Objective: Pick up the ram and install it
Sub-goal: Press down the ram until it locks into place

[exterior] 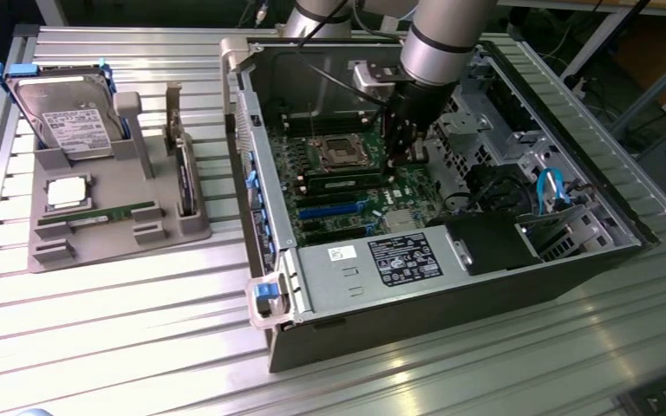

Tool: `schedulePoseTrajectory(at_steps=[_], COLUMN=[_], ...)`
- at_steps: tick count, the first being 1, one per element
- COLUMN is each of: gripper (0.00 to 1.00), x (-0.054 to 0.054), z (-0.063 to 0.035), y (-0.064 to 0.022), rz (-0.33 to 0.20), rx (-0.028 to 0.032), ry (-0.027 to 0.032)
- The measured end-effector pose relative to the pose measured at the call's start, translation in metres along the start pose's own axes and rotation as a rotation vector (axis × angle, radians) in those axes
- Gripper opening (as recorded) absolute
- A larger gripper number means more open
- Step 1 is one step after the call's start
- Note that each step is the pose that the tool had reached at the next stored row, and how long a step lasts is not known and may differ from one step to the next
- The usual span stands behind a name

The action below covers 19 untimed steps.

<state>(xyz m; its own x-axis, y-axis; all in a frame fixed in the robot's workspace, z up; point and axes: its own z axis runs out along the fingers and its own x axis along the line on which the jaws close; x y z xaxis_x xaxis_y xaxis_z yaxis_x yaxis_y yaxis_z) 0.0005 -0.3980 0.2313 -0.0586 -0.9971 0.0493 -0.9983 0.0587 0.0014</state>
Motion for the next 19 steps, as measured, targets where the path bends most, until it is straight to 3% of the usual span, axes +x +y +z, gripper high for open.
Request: schedulePoseTrajectory(at_steps=[5, 9, 16, 19], gripper=[0.13, 0.13, 0.13, 0.13], x=[0.001, 0.001, 0.002, 0.003], z=[-0.0155, -0.0173, -0.0174, -0.0173], y=[0.0001, 0.0047, 0.0349, 0.0525], rz=[0.0, 0.0, 0.0, 0.0], rx=[-0.002, -0.0024, -0.0026, -0.0026], ry=[0.0001, -0.0002, 0.0002, 0.0001])
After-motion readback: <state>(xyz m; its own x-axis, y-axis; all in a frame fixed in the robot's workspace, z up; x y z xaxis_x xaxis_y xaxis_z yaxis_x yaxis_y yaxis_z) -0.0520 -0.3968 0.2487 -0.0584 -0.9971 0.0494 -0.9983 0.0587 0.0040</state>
